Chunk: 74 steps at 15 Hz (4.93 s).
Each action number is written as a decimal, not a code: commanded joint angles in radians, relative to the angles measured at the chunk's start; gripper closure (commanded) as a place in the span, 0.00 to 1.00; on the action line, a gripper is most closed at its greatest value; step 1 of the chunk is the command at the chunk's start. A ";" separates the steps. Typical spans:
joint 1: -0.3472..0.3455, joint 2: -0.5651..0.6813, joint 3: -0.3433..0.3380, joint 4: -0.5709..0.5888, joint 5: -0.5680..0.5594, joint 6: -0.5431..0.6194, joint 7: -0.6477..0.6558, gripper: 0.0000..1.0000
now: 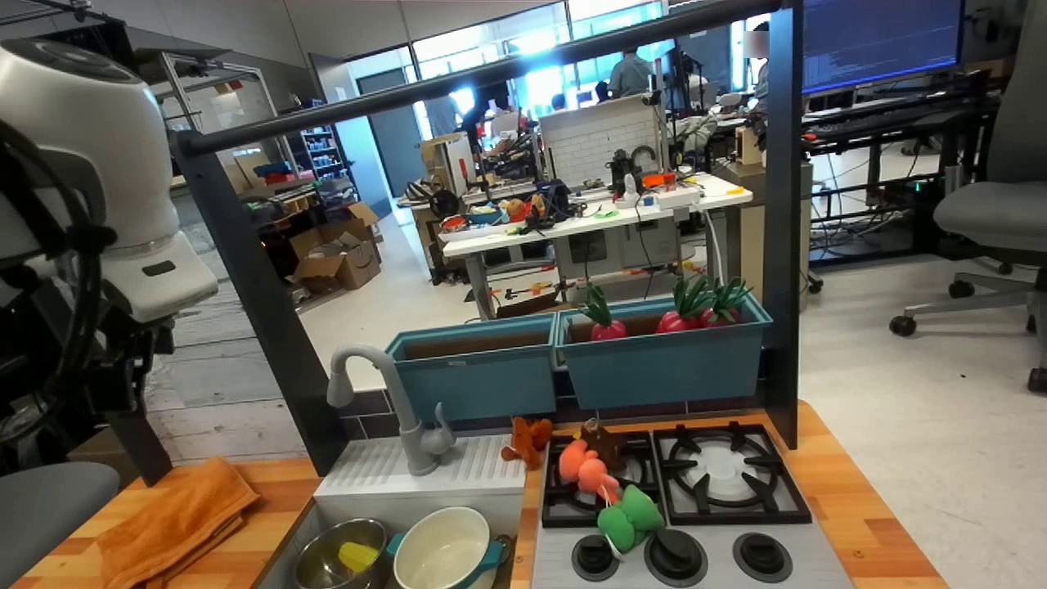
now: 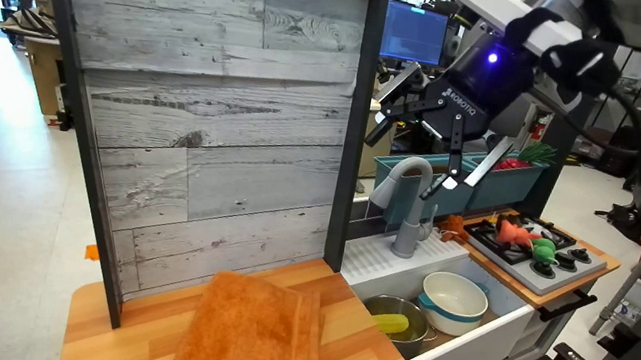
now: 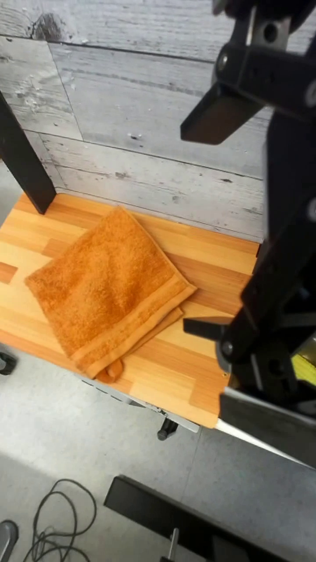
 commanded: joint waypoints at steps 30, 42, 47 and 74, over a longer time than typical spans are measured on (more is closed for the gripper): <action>0.891 -0.245 -0.785 0.203 -0.180 -0.713 -0.435 0.00; 1.010 -0.222 -0.870 0.159 -0.390 -0.469 -0.318 0.00; 1.209 0.025 -0.947 0.399 -0.647 -0.486 -0.018 0.00; 1.323 0.579 -1.003 0.887 -0.456 -0.336 0.131 0.00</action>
